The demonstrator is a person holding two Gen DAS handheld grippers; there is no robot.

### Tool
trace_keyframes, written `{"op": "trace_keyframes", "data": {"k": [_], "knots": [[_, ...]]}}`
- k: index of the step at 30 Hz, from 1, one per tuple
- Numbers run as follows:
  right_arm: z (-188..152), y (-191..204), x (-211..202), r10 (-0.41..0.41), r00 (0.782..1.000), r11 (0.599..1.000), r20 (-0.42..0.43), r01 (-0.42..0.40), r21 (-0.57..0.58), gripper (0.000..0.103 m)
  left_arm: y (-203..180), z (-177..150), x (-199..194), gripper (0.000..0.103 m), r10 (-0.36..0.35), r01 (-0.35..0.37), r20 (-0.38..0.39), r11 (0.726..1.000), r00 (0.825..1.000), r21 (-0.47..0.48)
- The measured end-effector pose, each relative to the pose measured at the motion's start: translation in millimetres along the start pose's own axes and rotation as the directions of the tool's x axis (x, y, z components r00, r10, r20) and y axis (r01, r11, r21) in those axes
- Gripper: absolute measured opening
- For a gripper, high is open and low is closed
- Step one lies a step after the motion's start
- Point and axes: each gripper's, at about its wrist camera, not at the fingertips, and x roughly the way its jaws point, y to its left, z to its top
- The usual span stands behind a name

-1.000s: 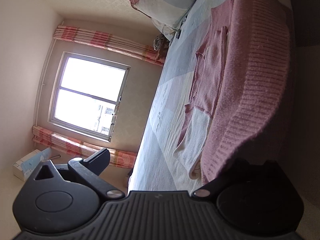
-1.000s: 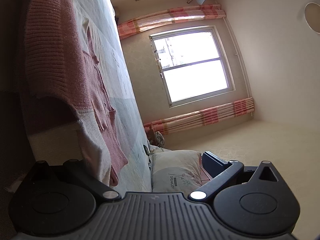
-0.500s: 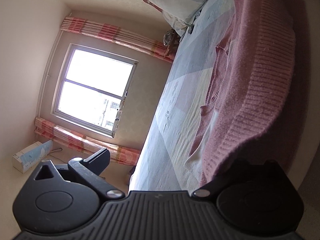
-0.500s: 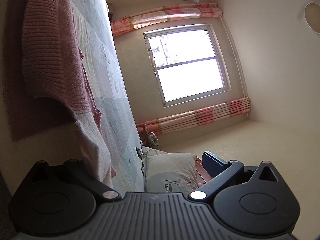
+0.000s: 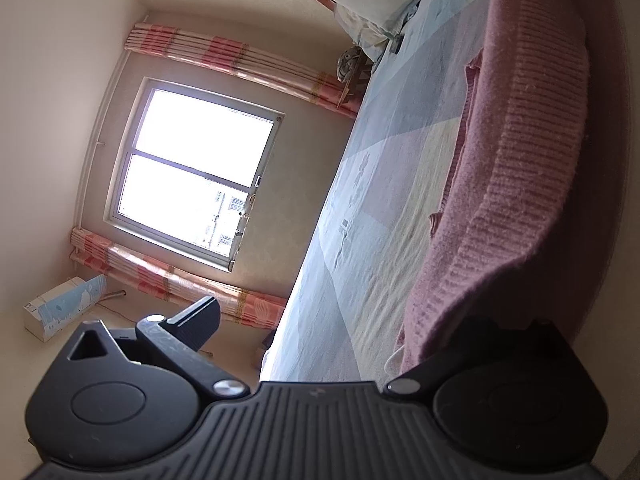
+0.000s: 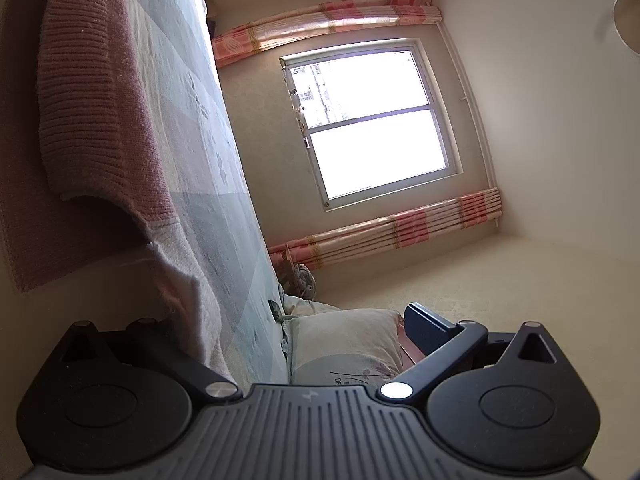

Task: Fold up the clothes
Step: 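Lower the ribbed hem onto the collar area with both grippers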

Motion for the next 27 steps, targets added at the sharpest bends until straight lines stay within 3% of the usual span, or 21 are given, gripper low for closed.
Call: {"op": "trace_keyframes", "data": {"k": [7, 13, 17, 21, 27], "knots": [[-1, 24, 43, 0.046, 0.999, 0.999, -0.024, -0.046, 0.002, 0.103, -20, -4, 31, 0.103, -0.059, 0.058, -0.034, 0.998, 0.998, -0.033], [-6, 30, 56, 0.153, 0.987, 0.985, -0.046, -0.149, 0.086, 0.103, -13, -16, 37, 0.102, -0.157, 0.144, -0.083, 0.979, 0.984, -0.145], [-13, 10, 42, 0.233, 0.971, 0.964, -0.051, -0.223, 0.145, 0.103, 6, -25, 22, 0.102, -0.248, 0.229, -0.062, 0.948, 0.967, -0.221], [-20, -3, 34, 0.316, 0.948, 0.935, -0.036, -0.304, 0.182, 0.103, 26, -31, 24, 0.102, -0.32, 0.287, -0.048, 0.9, 0.946, -0.328], [-17, -22, 68, 0.349, 0.937, 0.908, -0.027, -0.331, 0.256, 0.103, 40, -24, 60, 0.102, -0.311, 0.27, -0.051, 0.886, 0.949, -0.378]]}}
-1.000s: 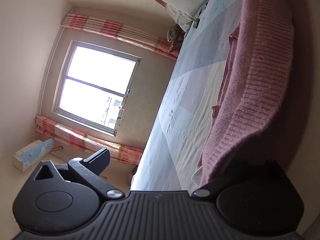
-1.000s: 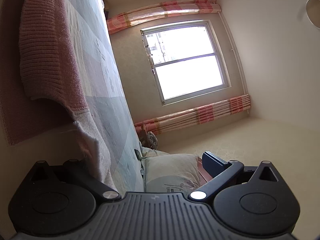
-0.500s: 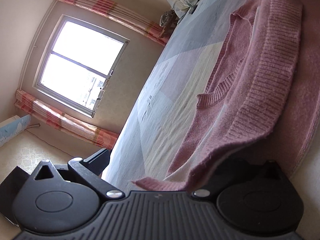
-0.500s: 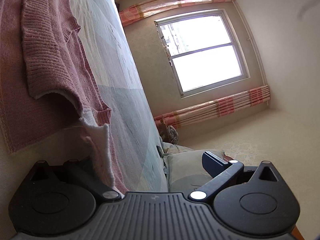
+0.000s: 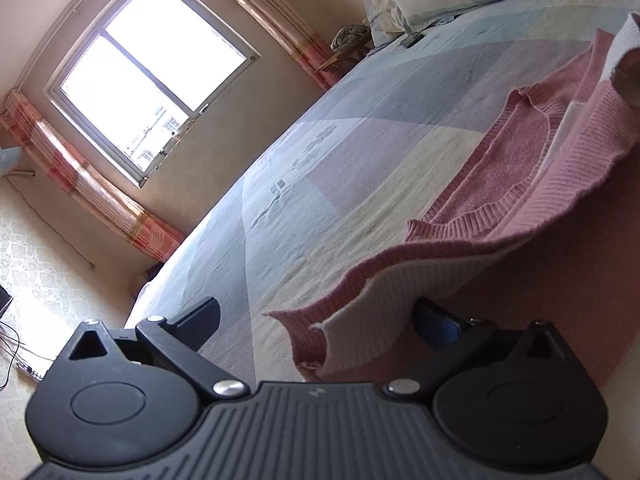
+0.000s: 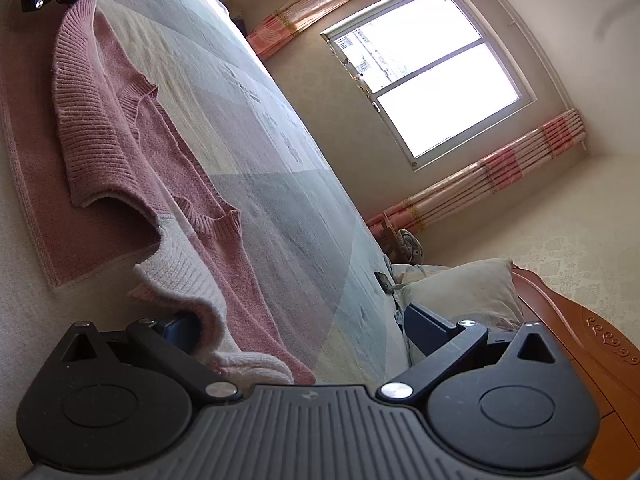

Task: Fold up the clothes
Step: 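Lower the ribbed hem onto the collar area with both grippers, then open both grippers and release the hem onto the sweater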

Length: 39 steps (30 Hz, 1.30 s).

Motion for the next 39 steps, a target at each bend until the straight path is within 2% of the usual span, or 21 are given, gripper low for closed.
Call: {"op": "trace_keyframes", "data": {"k": [6, 8, 13, 16, 17, 18, 19, 21, 22, 23, 25, 27, 28, 29, 31, 32, 35, 36, 39], "knots": [[0, -12, 34, 0.053, 0.999, 0.998, 0.0, -0.053, 0.02, 0.103, 8, 11, 21, 0.102, 0.005, -0.005, -0.015, 1.0, 1.0, -0.015], [-2, -18, 37, 0.092, 0.996, 0.994, -0.016, -0.091, 0.062, 0.103, 9, 8, 10, 0.102, -0.015, 0.015, -0.007, 0.999, 1.0, -0.043], [-10, -40, 11, 0.1, 0.994, 0.985, 0.034, -0.104, 0.14, 0.103, 1, -4, -22, 0.102, -0.115, 0.116, 0.02, 0.992, 0.993, -0.044], [-14, -52, 16, 0.127, 0.992, 0.977, 0.022, -0.129, 0.169, 0.103, -4, -11, -37, 0.102, -0.223, 0.223, 0.003, 0.971, 0.975, -0.087], [-15, -57, 26, 0.184, 0.983, 0.966, -0.002, -0.181, 0.186, 0.103, -6, -13, -43, 0.102, -0.267, 0.266, 0.005, 0.958, 0.964, -0.11], [-16, -62, 38, 0.261, 0.965, 0.946, -0.029, -0.249, 0.207, 0.103, -7, -13, -46, 0.102, -0.302, 0.301, 0.007, 0.945, 0.953, -0.13], [-17, -65, 50, 0.338, 0.94, 0.92, -0.054, -0.318, 0.227, 0.103, -7, -14, -48, 0.102, -0.327, 0.325, 0.009, 0.934, 0.945, -0.147], [-19, -69, 71, 0.486, 0.869, 0.85, -0.091, -0.446, 0.281, 0.103, -7, -13, -53, 0.102, -0.395, 0.391, 0.017, 0.901, 0.919, -0.19], [-20, -73, 79, 0.554, 0.827, 0.805, -0.098, -0.502, 0.318, 0.103, -6, -13, -55, 0.102, -0.425, 0.421, 0.027, 0.883, 0.905, -0.21], [-22, -77, 85, 0.592, 0.801, 0.77, -0.091, -0.529, 0.356, 0.103, -6, -13, -56, 0.102, -0.447, 0.442, 0.033, 0.868, 0.894, -0.226], [-24, -92, 88, 0.626, 0.779, 0.707, -0.027, -0.553, 0.441, 0.103, -7, -15, -58, 0.102, -0.469, 0.465, 0.039, 0.854, 0.882, -0.236], [-28, -111, 84, 0.611, 0.789, 0.638, 0.065, -0.54, 0.549, 0.103, -11, -17, -57, 0.102, -0.474, 0.467, 0.029, 0.854, 0.88, -0.229], [-33, -123, 82, 0.606, 0.787, 0.581, 0.118, -0.539, 0.609, 0.103, -14, -18, -58, 0.102, -0.471, 0.464, 0.025, 0.857, 0.882, -0.222], [-38, -134, 82, 0.604, 0.779, 0.51, 0.171, -0.542, 0.668, 0.103, -17, -18, -58, 0.102, -0.468, 0.462, 0.021, 0.86, 0.883, -0.216], [-48, -146, 77, 0.605, 0.758, 0.396, 0.245, -0.553, 0.733, 0.103, -19, -17, -59, 0.102, -0.48, 0.475, 0.033, 0.853, 0.877, -0.214], [-52, -147, 72, 0.61, 0.743, 0.362, 0.275, -0.57, 0.738, 0.103, -20, -17, -59, 0.102, -0.485, 0.482, 0.039, 0.85, 0.873, -0.214], [-61, -143, 52, 0.632, 0.69, 0.291, 0.353, -0.633, 0.717, 0.103, -21, -23, -59, 0.102, -0.511, 0.506, 0.046, 0.829, 0.859, -0.238], [-65, -137, 46, 0.648, 0.663, 0.258, 0.375, -0.655, 0.71, 0.103, -21, -25, -58, 0.102, -0.522, 0.516, 0.047, 0.82, 0.852, -0.249], [-82, -115, 38, 0.688, 0.618, 0.187, 0.381, -0.657, 0.73, 0.103, -21, -38, -46, 0.102, -0.546, 0.515, 0.006, 0.787, 0.838, -0.339]]}}
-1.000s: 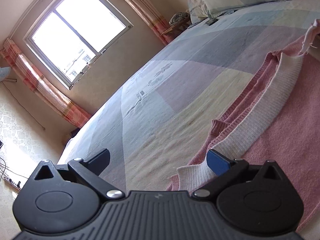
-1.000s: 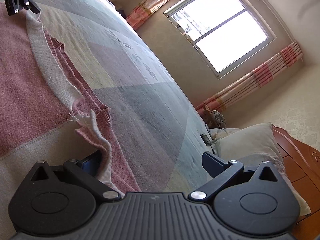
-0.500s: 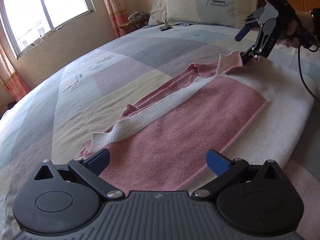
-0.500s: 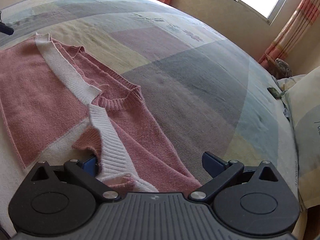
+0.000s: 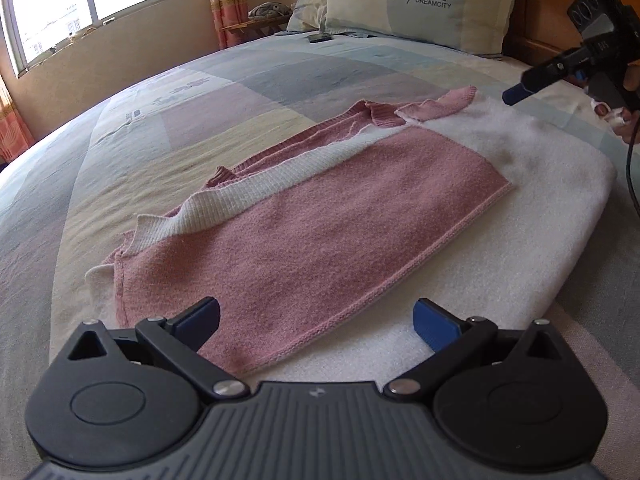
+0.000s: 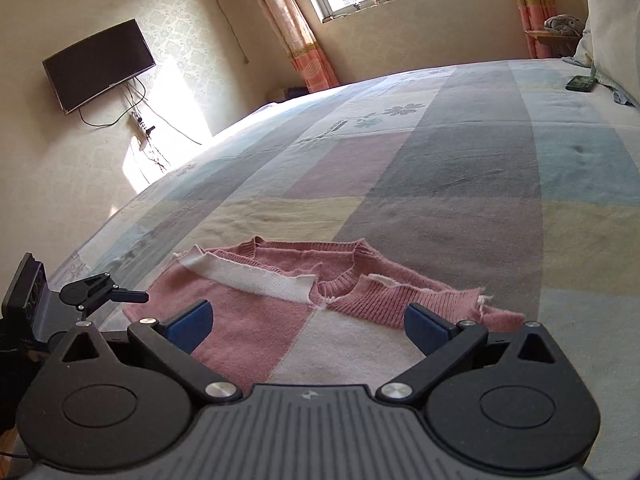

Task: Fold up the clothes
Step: 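Open both grippers and release the hem onto the sweater, then pull both open grippers back from the folded sweater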

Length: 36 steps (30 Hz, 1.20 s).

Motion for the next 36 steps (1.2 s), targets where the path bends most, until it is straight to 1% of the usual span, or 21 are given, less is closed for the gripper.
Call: {"op": "trace_keyframes", "data": {"k": [2, 4, 6, 8, 10, 13, 14, 16, 17, 18, 19, 20, 21, 22, 25, 28, 30, 31, 33, 34, 36], "knots": [[-24, -7, 6, -0.033, 0.998, 0.997, -0.05, 0.036, 0.065, 0.103, 12, -11, 2, 0.102, -0.002, -0.001, -0.026, 0.994, 1.0, -0.107], [-49, -2, -4, -0.071, 0.997, 0.996, -0.02, 0.072, 0.055, 0.103, 14, -20, -8, 0.102, 0.001, -0.002, -0.008, 0.99, 1.0, -0.141], [-73, 6, -17, -0.108, 0.994, 0.994, 0.028, 0.107, 0.032, 0.103, 8, -26, -23, 0.102, 0.023, -0.022, 0.008, 0.994, 1.0, -0.105], [-79, 22, -30, -0.19, 0.981, 0.982, 0.036, 0.19, 0.02, 0.103, 4, -27, -33, 0.102, 0.009, -0.006, 0.029, 0.996, 1.0, -0.093], [-80, 36, -42, -0.177, 0.982, 0.984, 0.071, 0.176, 0.026, 0.103, 3, -27, -36, 0.102, -0.005, 0.009, 0.032, 0.993, 0.999, -0.122], [-84, 58, -42, -0.096, 0.991, 0.995, 0.098, 0.094, 0.021, 0.103, 2, -37, -34, 0.102, 0.02, -0.019, 0.004, 0.987, 1.0, -0.162], [-88, 65, -37, -0.103, 0.991, 0.995, 0.084, 0.103, 0.003, 0.103, 3, -44, -35, 0.102, 0.02, -0.021, -0.003, 0.983, 1.0, -0.18], [-102, 69, -26, -0.169, 0.985, 0.985, 0.026, 0.17, -0.023, 0.103, 3, -55, -40, 0.102, 0.017, -0.018, -0.01, 0.978, 1.0, -0.206], [-113, 65, -24, -0.198, 0.98, 0.98, -0.007, 0.198, -0.007, 0.103, 2, -58, -47, 0.102, 0.017, -0.018, -0.008, 0.981, 1.0, -0.192], [-123, 61, -28, -0.196, 0.981, 0.981, 0.001, 0.196, 0.008, 0.103, 0, -61, -53, 0.102, 0.017, -0.018, -0.006, 0.984, 1.0, -0.178], [-132, 58, -36, -0.18, 0.983, 0.984, 0.029, 0.18, 0.018, 0.103, -2, -61, -58, 0.102, 0.03, -0.031, -0.007, 0.987, 1.0, -0.159], [-134, 59, -43, -0.185, 0.982, 0.982, 0.042, 0.183, 0.036, 0.103, -3, -57, -64, 0.102, 0.043, -0.043, -0.004, 0.989, 0.999, -0.142], [-133, 61, -50, -0.199, 0.979, 0.979, 0.048, 0.196, 0.056, 0.103, -3, -54, -68, 0.102, 0.039, -0.037, 0.013, 0.989, 0.999, -0.141], [-132, 64, -58, -0.213, 0.976, 0.975, 0.054, 0.208, 0.077, 0.103, -2, -49, -73, 0.102, 0.021, -0.014, 0.045, 0.989, 0.999, -0.15], [-123, 75, -63, -0.202, 0.975, 0.977, 0.089, 0.195, 0.083, 0.103, -1, -33, -70, 0.102, -0.066, 0.086, 0.105, 0.976, 0.992, -0.199], [-117, 88, -56, -0.181, 0.978, 0.982, 0.107, 0.174, 0.068, 0.103, -6, -27, -49, 0.102, -0.155, 0.174, 0.1, 0.961, 0.983, -0.214], [-116, 95, -48, -0.175, 0.98, 0.983, 0.097, 0.168, 0.077, 0.103, -10, -31, -31, 0.102, -0.163, 0.163, 0.021, 0.953, 0.986, -0.255], [-118, 97, -44, -0.176, 0.981, 0.982, 0.085, 0.169, 0.084, 0.103, -10, -37, -26, 0.102, -0.142, 0.132, -0.021, 0.958, 0.99, -0.256], [-124, 100, -42, -0.191, 0.98, 0.979, 0.06, 0.186, 0.083, 0.103, -8, -46, -36, 0.102, -0.115, 0.11, -0.014, 0.973, 0.993, -0.201], [-127, 101, -42, -0.201, 0.978, 0.977, 0.047, 0.197, 0.078, 0.103, -5, -46, -42, 0.102, -0.113, 0.106, -0.026, 0.975, 0.993, -0.197], [-135, 101, -45, -0.22, 0.975, 0.973, 0.024, 0.217, 0.074, 0.103, 1, -41, -53, 0.102, -0.136, 0.138, 0.021, 0.968, 0.99, -0.212]]}}
